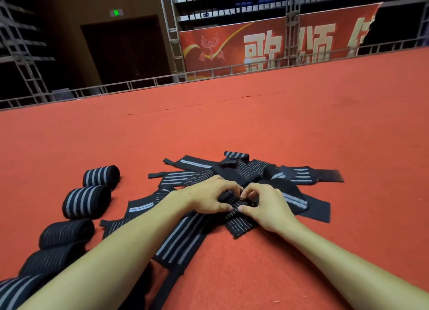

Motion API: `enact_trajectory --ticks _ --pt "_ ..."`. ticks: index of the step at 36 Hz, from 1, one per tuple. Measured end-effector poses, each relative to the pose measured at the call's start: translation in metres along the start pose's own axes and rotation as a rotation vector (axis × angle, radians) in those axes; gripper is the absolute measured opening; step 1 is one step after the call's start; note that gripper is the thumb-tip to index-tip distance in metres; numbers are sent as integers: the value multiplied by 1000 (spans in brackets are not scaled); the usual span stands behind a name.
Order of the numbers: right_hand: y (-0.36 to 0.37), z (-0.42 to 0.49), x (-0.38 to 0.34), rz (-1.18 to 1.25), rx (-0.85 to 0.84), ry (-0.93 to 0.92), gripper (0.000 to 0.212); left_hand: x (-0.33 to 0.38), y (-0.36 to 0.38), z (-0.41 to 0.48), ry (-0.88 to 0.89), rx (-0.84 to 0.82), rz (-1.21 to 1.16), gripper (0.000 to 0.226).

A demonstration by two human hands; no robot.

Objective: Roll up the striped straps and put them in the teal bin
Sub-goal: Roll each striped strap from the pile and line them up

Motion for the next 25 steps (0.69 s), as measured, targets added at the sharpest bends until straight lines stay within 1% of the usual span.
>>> enact_trajectory --ticks 2,4,6,8,13,16,21,22,25 --pt "0 0 -2 24 1 -18 25 -5 7 -1 -35 -64 8 39" --pt "2 1 -4 29 -23 -38 25 -8 8 -1 -53 -83 2 37" --pt "2 2 -5 39 -36 -47 18 -6 2 -1 -41 -53 6 33" --pt "0 3 -7 70 -45 -48 16 -2 -6 -1 -15 -14 32 31" --pt "-4 9 -20 74 -83 -74 26 2 -26 -7 10 41 49 31" --pt "-8 11 -31 52 -124 -101 29 2 -37 -12 14 36 30 31" --pt "-10 5 -44 -5 -207 -138 16 -2 -48 -26 -12 -16 15 34" --pt "-12 4 -48 -17 -205 -157 16 -2 -51 -29 -16 -18 18 33" --pt "-27 6 -65 6 -163 -239 30 1 -65 -34 -22 29 -13 32"
Point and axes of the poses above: each hand's wrist, its own z-axis towards the middle knuckle, its own y-axis out of the palm, x = y × z, the point moved 10 cm from there along z, towards the middle knuckle, and after that the axes turned 14 degrees about z, right-handed, at the moved point
